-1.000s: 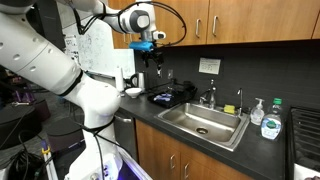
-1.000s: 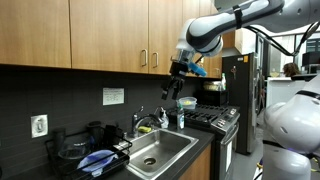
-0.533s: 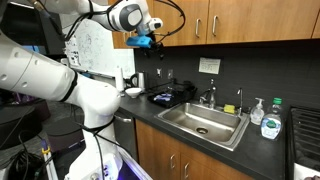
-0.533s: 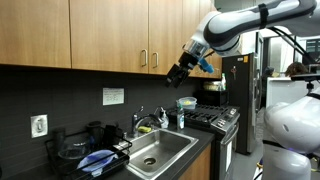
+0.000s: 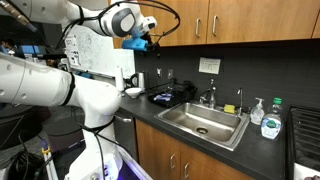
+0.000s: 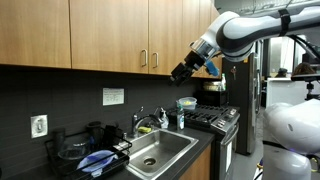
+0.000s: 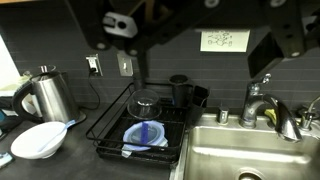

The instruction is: Open the top right cabinet door

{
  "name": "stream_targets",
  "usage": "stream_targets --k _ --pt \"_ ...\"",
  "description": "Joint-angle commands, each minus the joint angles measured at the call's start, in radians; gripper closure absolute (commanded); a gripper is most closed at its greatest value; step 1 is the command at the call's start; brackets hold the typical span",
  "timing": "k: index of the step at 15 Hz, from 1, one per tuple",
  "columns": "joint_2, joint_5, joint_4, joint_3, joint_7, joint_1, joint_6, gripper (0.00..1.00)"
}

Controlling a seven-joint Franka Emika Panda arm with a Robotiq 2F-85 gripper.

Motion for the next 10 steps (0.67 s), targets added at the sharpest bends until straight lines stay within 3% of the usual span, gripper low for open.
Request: stream_targets --k 1,5,10 --pt "0.001 -0.01 0.002 -0.005 0.008 0.007 0.0 0.0" --pt "0.031 0.002 0.018 -0.009 0.019 0.008 0.028 0.0" --pt "0.07 0.008 0.033 -0.023 0.024 0.014 0.188 0.0"
